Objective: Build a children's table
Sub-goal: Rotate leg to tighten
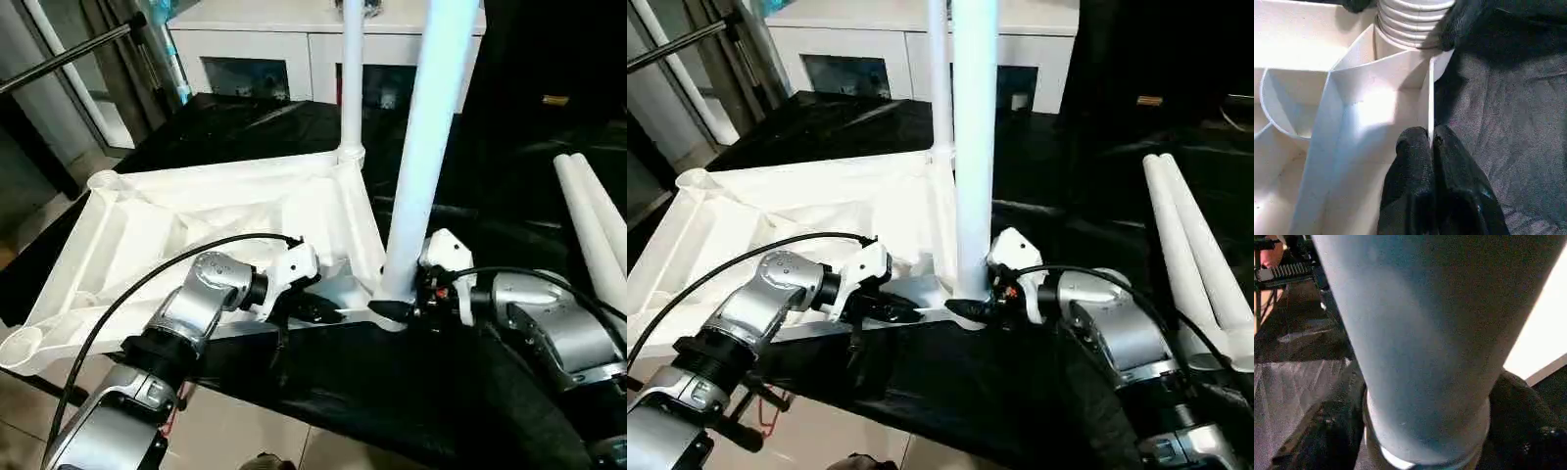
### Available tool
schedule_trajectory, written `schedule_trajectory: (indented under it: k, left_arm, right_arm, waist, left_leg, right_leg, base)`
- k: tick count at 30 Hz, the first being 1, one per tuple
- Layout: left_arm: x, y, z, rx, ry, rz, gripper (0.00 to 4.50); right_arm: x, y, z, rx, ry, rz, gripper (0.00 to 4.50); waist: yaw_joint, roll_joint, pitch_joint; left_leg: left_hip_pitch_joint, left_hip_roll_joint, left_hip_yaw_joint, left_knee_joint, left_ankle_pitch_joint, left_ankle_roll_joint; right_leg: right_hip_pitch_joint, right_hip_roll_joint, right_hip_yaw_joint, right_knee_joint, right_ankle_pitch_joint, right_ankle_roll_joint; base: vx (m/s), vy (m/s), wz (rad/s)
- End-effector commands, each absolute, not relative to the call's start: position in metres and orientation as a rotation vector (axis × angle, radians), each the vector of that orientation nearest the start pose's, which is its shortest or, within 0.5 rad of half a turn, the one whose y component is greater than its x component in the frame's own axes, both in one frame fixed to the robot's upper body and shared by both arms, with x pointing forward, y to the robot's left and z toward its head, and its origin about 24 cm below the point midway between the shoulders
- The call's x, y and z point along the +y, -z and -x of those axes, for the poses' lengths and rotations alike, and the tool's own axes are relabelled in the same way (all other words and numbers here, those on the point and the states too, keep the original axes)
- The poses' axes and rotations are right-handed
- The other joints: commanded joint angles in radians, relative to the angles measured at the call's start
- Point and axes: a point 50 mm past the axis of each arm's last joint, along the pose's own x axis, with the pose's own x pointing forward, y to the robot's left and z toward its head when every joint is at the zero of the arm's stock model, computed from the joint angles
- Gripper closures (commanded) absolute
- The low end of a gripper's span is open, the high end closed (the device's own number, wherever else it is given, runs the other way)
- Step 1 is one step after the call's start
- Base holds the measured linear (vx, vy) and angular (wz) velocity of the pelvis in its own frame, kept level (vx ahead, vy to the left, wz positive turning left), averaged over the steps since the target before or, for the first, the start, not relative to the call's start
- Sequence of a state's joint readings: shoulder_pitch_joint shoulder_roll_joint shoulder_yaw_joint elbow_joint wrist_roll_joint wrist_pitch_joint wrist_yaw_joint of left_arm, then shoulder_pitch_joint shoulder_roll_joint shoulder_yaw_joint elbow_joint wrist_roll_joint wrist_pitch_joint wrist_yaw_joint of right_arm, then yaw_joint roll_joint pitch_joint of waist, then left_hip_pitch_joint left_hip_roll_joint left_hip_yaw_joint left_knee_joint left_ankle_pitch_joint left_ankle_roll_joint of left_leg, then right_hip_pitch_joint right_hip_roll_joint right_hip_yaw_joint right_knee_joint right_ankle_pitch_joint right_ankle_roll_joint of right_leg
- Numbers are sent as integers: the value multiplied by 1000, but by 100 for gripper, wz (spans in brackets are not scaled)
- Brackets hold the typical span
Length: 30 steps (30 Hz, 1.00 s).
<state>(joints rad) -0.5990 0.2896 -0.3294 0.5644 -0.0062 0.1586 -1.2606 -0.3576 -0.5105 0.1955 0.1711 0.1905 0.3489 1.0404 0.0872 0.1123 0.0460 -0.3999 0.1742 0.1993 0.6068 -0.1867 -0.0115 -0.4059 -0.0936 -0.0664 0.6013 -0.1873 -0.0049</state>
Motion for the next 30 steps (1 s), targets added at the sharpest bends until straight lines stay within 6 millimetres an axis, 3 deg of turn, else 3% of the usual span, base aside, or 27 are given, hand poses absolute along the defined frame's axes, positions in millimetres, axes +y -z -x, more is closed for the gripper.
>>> schedule_trajectory:
  k: [1, 5, 6, 8, 9, 14, 15, 16, 18, 26, 29, 30]
  left_arm:
    - [93, -49, -307, 452, 1466, -305, 450]
    - [83, -48, -322, 443, 1290, -295, 450]
    - [77, -49, -331, 438, 1193, -285, 450]
    - [68, -50, -341, 438, 1071, -262, 450]
    - [65, -50, -343, 437, 1048, -255, 450]
    - [44, -53, -346, 413, 1000, -245, 450]
    - [40, -53, -345, 405, 1016, -252, 450]
    - [37, -52, -342, 392, 1050, -270, 450]
    - [37, -51, -340, 386, 1087, -283, 450]
    - [47, -51, -330, 356, 1250, -289, 450]
    - [55, -52, -324, 343, 1338, -279, 450]
    - [59, -53, -320, 338, 1388, -268, 450]
  right_arm:
    - [-161, -61, -288, 410, -1084, 203, 150]
    - [-153, -46, -301, 397, -879, 115, 172]
    - [-149, -39, -308, 412, -777, 70, 173]
    - [-142, -27, -317, 441, -639, -4, 175]
    - [-138, -24, -319, 452, -595, -25, 176]
    - [-118, -12, -330, 477, -434, -28, 176]
    - [-111, -11, -331, 457, -434, -6, 176]
    - [-105, -13, -332, 441, -460, 0, 141]
    - [-101, -17, -332, 425, -500, -50, 120]
    - [-110, -36, -333, 341, -668, -1, 61]
    - [-121, -44, -327, 305, -790, 68, 61]
    - [-128, -49, -323, 293, -855, 90, 61]
  waist:
    - [-3, -23, -73]
    - [-11, -26, -70]
    - [-16, -30, -68]
    - [-31, -26, -59]
    - [-37, -23, -59]
    - [-57, -22, -56]
    - [-61, -22, -58]
    - [-62, -22, -58]
    - [-62, -25, -58]
    - [-58, -24, -65]
    - [-45, -22, -71]
    - [-41, -20, -76]
  left_leg:
    - [24, 58, -29, -65, -127, 94]
    - [26, 53, -28, -67, -155, 71]
    - [28, 52, -28, -69, -174, 55]
    - [30, 46, -29, -76, -241, 18]
    - [39, 47, -34, -79, -282, -5]
    - [43, 45, -38, -87, -346, -20]
    - [40, 45, -39, -88, -339, -17]
    - [39, 45, -39, -89, -333, -13]
    - [39, 45, -38, -89, -333, 0]
    - [33, 50, -33, -84, -255, 45]
    - [30, 55, -32, -77, -194, 70]
    - [27, 55, -30, -70, -131, 103]
  right_leg:
    - [49, -60, 38, -60, -127, -238]
    - [45, -60, 38, -67, -164, -238]
    - [45, -59, 37, -71, -197, -230]
    - [42, -58, 35, -82, -292, -217]
    - [43, -61, 34, -87, -349, -201]
    - [45, -62, 35, -98, -375, -180]
    - [47, -63, 34, -98, -358, -182]
    - [49, -64, 34, -99, -343, -184]
    - [51, -62, 35, -98, -331, -187]
    - [57, -64, 36, -84, -211, -228]
    - [64, -63, 35, -71, -115, -245]
    - [64, -61, 33, -57, -18, -266]
  base:
    - [0, 0, 0]
    - [0, 0, 0]
    - [0, 0, 0]
    - [0, 0, 0]
    - [0, 0, 0]
    - [0, 0, 0]
    - [0, 0, 0]
    - [0, 0, 0]
    - [0, 0, 0]
    - [0, 0, 0]
    - [0, 0, 0]
    - [0, 0, 0]
